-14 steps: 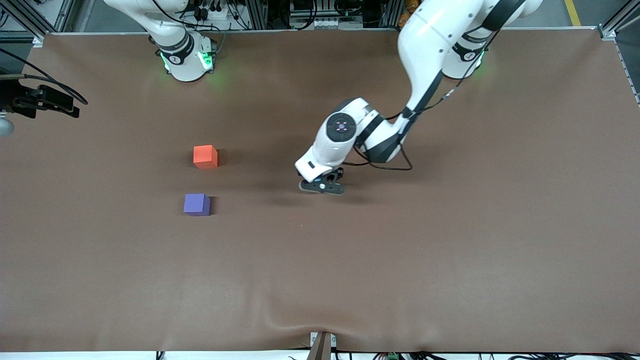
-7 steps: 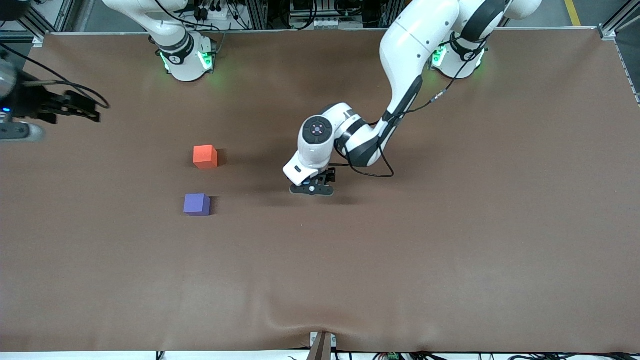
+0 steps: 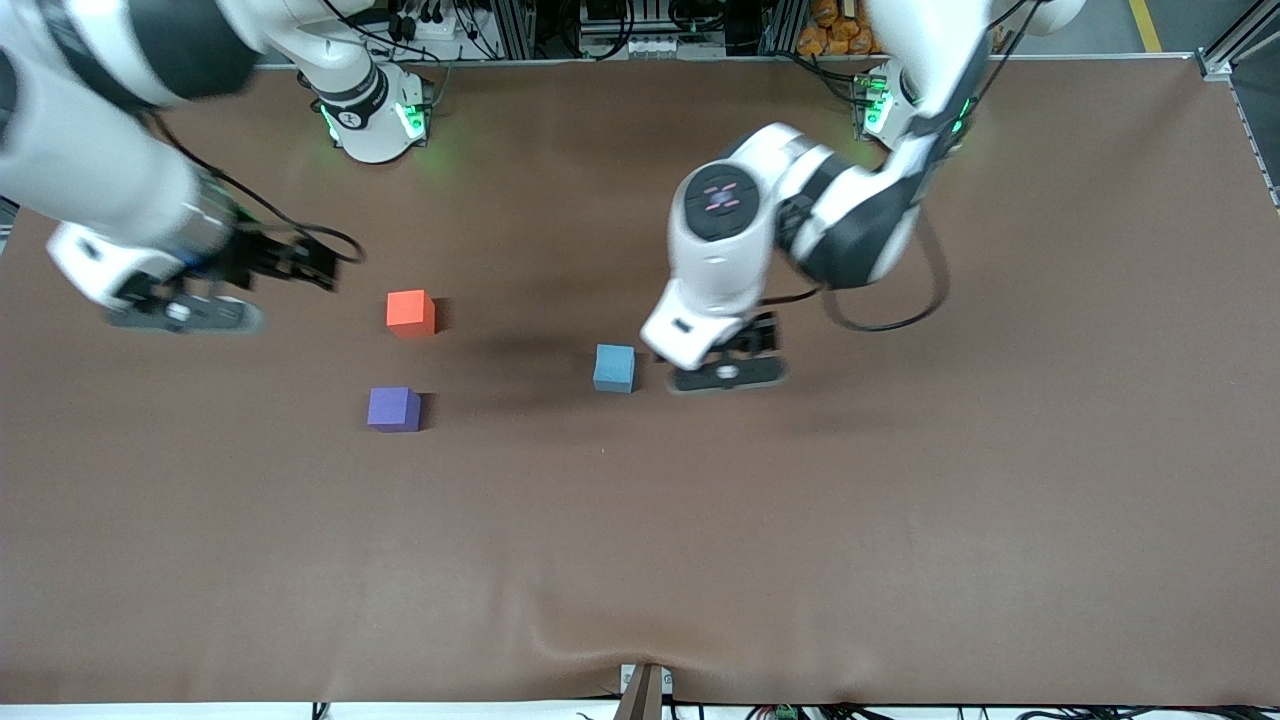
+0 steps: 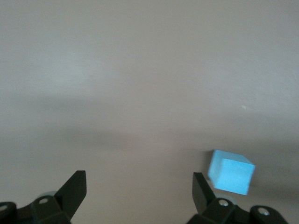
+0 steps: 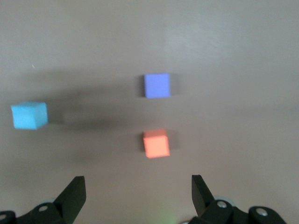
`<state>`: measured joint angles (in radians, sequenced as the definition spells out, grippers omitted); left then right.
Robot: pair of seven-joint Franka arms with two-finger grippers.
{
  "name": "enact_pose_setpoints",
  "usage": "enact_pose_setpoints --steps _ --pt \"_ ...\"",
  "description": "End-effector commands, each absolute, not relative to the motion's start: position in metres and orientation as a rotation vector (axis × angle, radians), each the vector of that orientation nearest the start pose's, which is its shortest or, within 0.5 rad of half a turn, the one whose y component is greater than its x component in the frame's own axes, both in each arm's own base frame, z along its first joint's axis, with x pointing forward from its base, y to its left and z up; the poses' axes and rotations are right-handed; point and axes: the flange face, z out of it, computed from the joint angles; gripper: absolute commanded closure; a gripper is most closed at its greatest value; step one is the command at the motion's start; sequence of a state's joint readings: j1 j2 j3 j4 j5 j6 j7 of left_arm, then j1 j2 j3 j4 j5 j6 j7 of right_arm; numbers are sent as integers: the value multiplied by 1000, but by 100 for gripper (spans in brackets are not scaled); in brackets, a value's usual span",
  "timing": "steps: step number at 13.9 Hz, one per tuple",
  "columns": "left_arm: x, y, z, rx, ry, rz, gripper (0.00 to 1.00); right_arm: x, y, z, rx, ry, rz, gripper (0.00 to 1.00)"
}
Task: Place blue block between orange and purple blocks
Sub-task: 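Release the cube with the left gripper while the right gripper approaches it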
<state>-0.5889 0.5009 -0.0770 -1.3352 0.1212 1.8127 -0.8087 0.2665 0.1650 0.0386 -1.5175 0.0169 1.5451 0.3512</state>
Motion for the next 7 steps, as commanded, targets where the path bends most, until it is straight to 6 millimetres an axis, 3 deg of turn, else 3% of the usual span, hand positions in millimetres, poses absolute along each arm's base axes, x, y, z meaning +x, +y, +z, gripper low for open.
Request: enact_pose_setpoints --steps 1,4,7 --pt "564 -369 475 -2993 -207 -33 0 574 259 500 -3181 197 205 0" --pt "583 -289 518 -2977 -84 -3 0 571 328 441 -3185 302 176 0" --pt "584 -218 552 -2998 -133 -7 0 560 383 383 -3186 365 163 0"
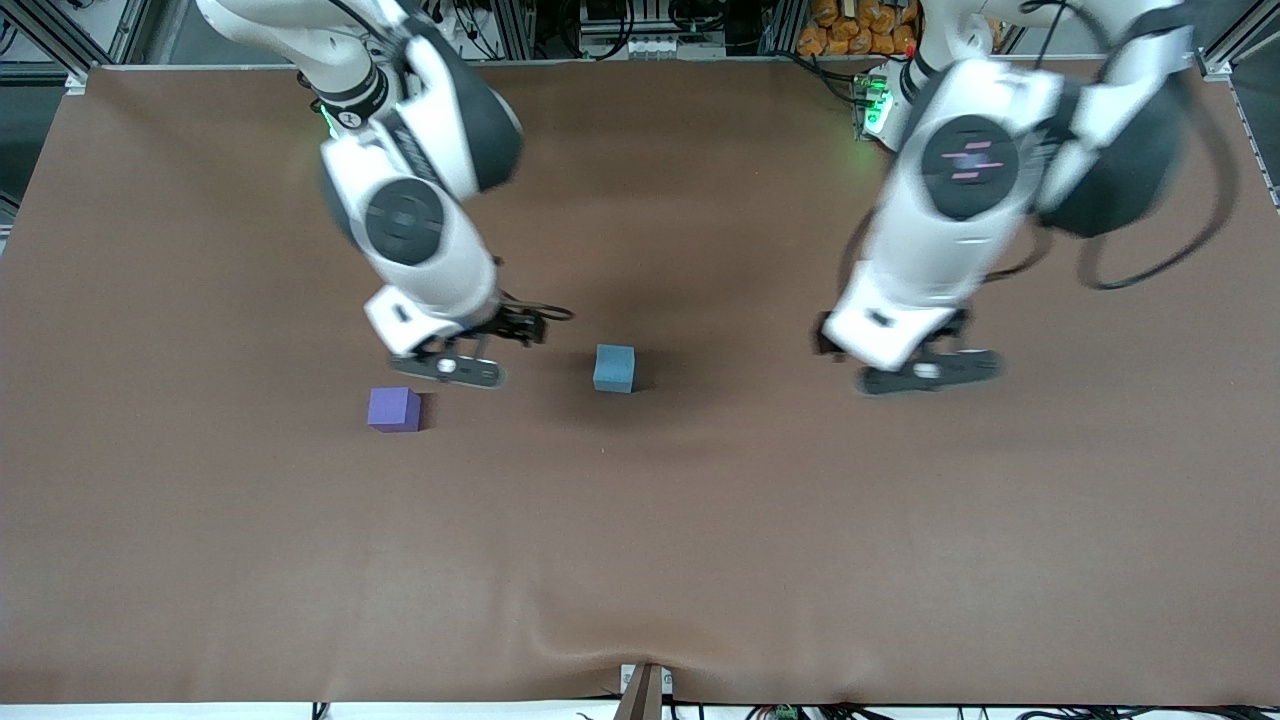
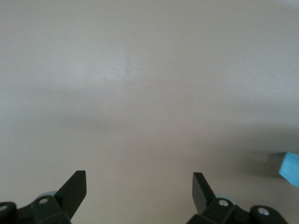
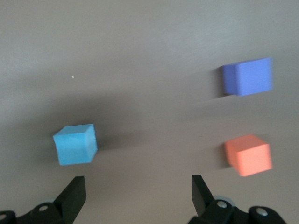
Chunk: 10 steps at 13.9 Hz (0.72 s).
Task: Place blue block between orange and purple blocks
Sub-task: 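Release the cube with the left gripper while the right gripper approaches it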
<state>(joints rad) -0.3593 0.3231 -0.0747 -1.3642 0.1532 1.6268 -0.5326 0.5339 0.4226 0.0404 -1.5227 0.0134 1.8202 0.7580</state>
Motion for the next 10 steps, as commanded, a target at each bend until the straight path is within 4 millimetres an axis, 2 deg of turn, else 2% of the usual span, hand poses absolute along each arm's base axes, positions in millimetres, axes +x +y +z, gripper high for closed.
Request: enact_pose_setpoints --steps 1,3,4,6,8,10 --pt "580 -203 559 -3011 -115 -2 0 557 399 361 -3180 390 154 0" --pt "575 -156 569 -3045 -73 23 0 552 427 325 -3145 446 124 0" --pt "570 -140 577 -3059 -75 16 0 554 434 311 -3125 478 99 0" --pt "557 -114 588 -3061 -123 2 0 540 464 283 -3127 376 39 0" --pt "547 -91 599 -3060 -133 -15 0 539 475 257 -3165 217 -98 0" --pt "539 -63 605 -3086 -128 -13 0 539 476 240 -3182 176 -134 0"
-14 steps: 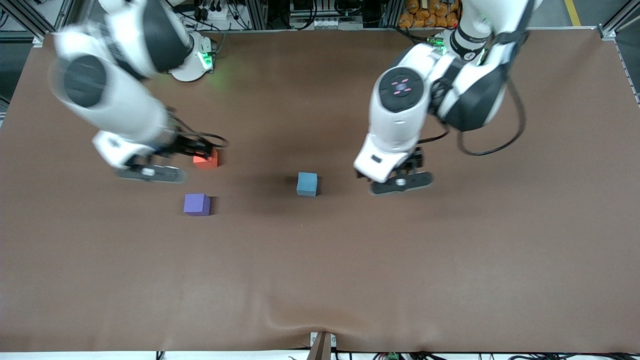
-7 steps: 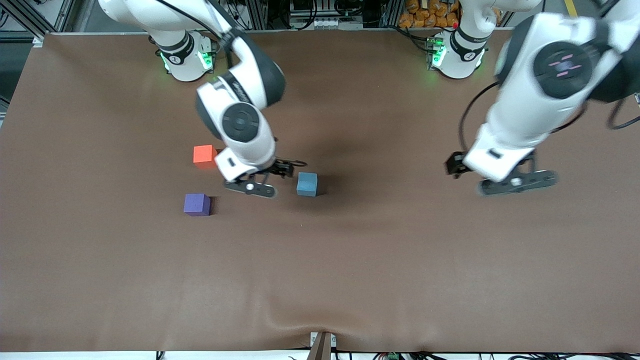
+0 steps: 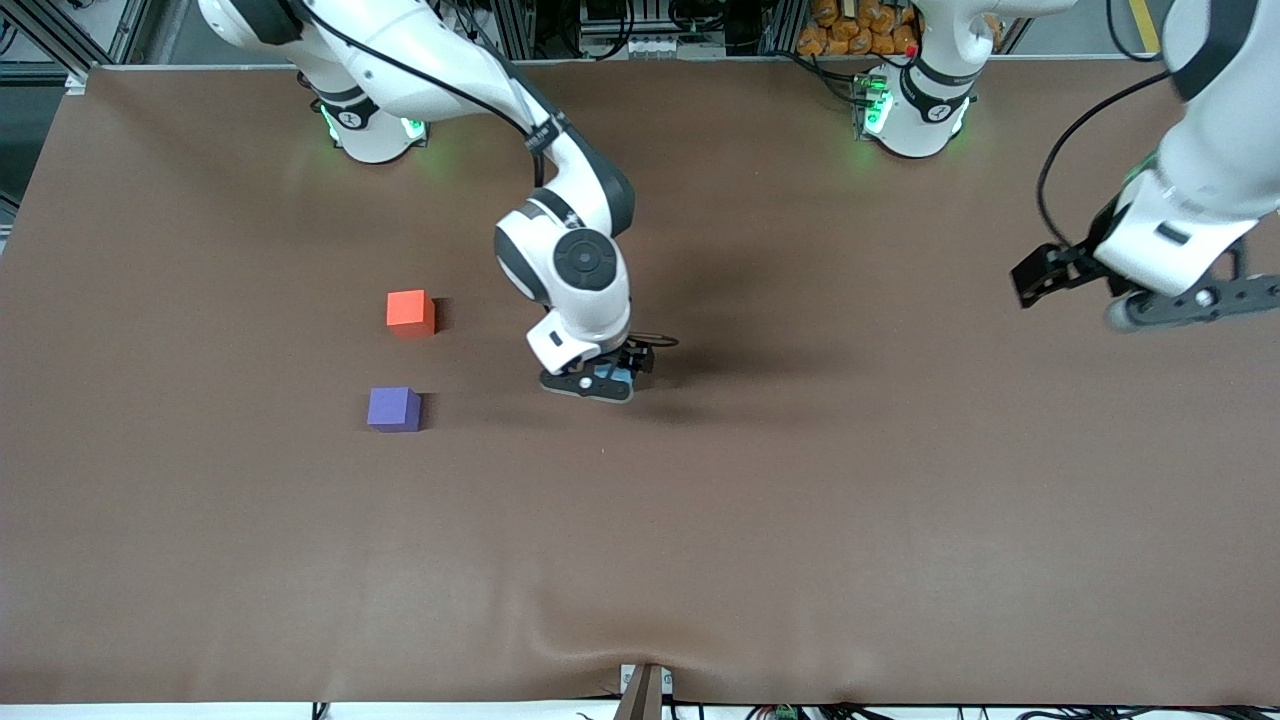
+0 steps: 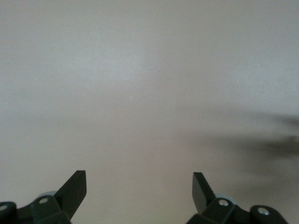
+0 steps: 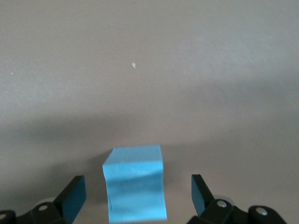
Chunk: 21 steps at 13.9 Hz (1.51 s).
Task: Place blue block between orange and purple blocks
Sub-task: 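Grasp the light-blue cube with the right gripper while the left gripper withdraws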
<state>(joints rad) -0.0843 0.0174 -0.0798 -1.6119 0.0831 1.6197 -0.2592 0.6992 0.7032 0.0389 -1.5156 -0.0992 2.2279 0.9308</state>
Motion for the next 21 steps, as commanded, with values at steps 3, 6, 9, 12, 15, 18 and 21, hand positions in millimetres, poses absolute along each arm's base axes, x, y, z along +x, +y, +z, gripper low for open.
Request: enact_pose_setpoints --steps 3,6,9,12,15,18,21 --pt "536 -34 612 -3134 -164 -15 0 527 485 225 -3200 151 -109 0" --pt "536 -35 614 -3133 -181 -20 0 514 493 213 -3216 142 -84 0" --pt "531 -46 619 -3131 -157 -8 0 511 496 212 -3215 163 -89 65" --pt "527 -58 617 -3127 -109 27 0 517 491 222 -3211 203 -93 84" --pt "522 -63 624 -3126 -87 8 0 540 454 284 -3238 311 -65 84" --pt "519 -63 625 -3127 -80 16 0 561 390 354 -3219 387 9 84" --pt "519 -62 626 -3127 -80 11 0 566 305 386 -3180 231 107 84"
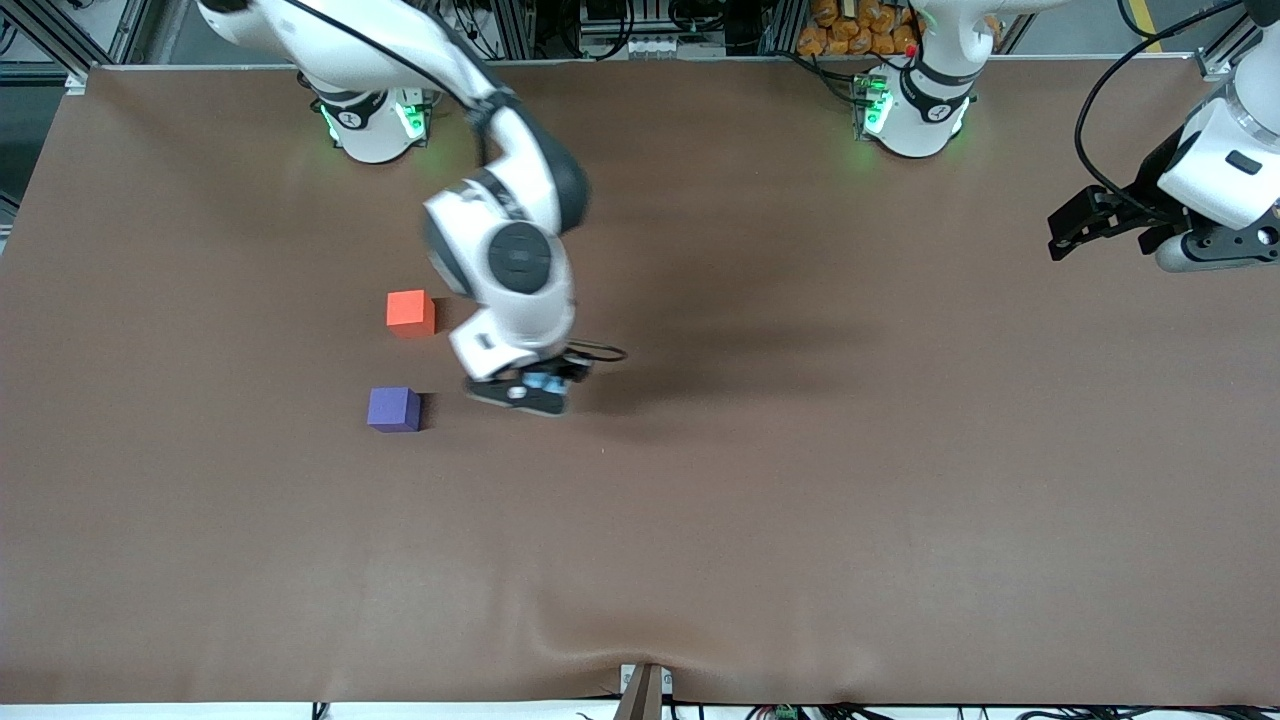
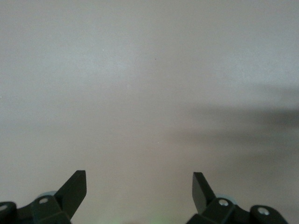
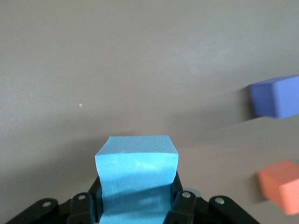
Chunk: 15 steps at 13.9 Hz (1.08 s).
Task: Place blue block between orange and purple blocks
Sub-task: 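Grasp the light-blue cube with the right gripper while the left gripper withdraws, then carry the cube with the right gripper between the orange and purple cubes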
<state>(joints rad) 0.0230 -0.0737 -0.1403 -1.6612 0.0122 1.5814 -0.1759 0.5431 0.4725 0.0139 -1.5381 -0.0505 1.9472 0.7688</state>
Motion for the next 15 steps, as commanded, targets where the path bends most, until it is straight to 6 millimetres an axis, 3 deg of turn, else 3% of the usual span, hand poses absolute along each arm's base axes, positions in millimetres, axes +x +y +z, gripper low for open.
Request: enact_pose_setpoints --steps 1,3,5,11,15 --pt "519 -62 626 -3126 -80 13 0 566 276 387 -3195 171 163 84" --pt "520 -62 622 -3126 -78 23 0 566 221 385 -3208 65 278 84" --pt "521 -63 620 -3127 -73 20 0 559 193 368 -3205 5 343 84" --pt "524 -65 614 -3128 -66 20 0 535 142 311 -3179 -122 362 84" --pt "525 -66 613 -3129 -56 11 0 525 130 280 -3171 -137 306 84"
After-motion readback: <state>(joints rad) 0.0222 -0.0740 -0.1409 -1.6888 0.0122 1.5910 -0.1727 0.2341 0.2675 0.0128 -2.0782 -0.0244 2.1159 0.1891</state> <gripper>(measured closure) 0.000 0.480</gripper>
